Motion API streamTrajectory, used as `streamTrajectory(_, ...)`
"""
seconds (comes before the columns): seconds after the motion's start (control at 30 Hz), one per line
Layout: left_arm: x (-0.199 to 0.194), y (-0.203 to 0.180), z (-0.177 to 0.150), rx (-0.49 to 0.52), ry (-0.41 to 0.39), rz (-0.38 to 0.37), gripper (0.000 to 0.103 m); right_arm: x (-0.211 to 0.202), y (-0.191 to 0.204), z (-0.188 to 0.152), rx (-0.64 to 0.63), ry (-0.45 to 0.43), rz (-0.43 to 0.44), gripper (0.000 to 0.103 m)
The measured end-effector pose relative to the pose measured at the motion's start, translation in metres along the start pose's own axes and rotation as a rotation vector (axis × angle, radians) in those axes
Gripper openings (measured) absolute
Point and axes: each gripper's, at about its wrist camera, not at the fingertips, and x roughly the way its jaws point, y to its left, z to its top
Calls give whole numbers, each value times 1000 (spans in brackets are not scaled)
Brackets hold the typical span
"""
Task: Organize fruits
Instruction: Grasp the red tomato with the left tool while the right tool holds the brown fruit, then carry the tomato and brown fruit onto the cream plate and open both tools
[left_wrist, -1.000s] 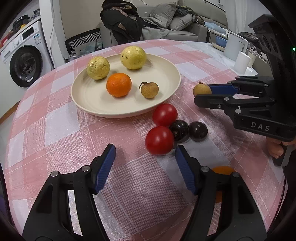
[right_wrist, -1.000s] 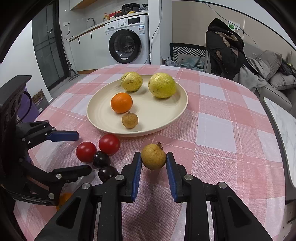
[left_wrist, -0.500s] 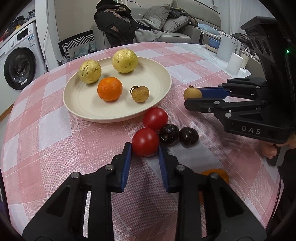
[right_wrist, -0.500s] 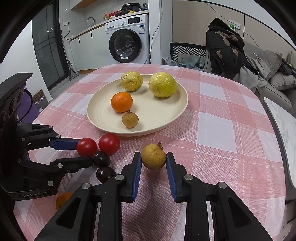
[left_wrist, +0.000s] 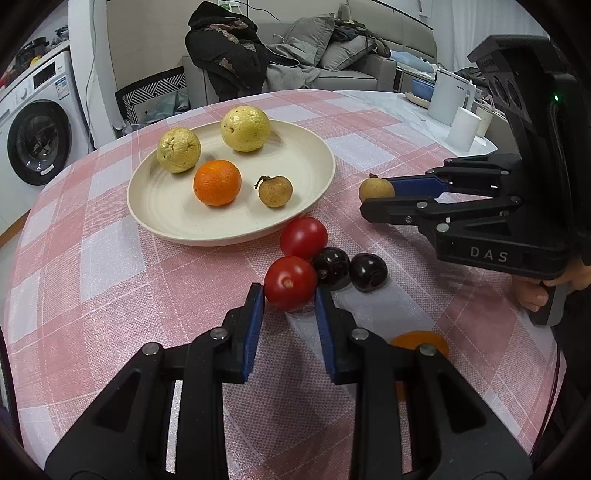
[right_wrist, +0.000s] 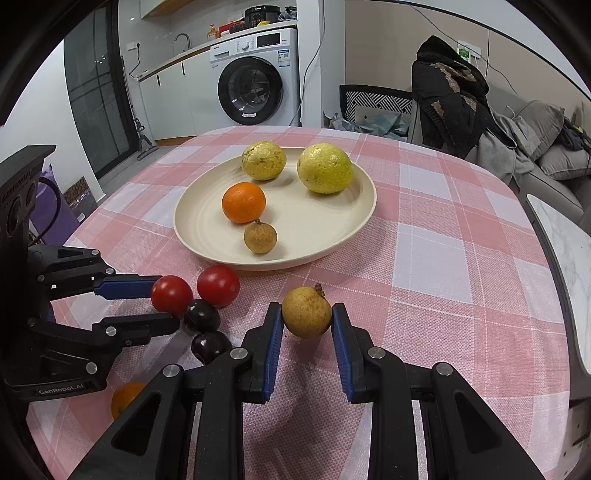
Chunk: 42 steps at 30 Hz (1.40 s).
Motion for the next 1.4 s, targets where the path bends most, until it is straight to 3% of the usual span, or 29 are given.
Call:
streamTrajectory(0.3, 2, -1, -2, 6, 19, 22, 25, 0, 0, 0, 0, 1, 0, 27)
streamTrajectory(0.43, 7, 3, 0, -17, 32, 23, 33, -1, 0, 0, -1, 1, 1, 27)
streamTrajectory(1.4, 26, 23, 21, -109, 43, 48, 34, 0, -1, -2, -2, 8, -3, 27)
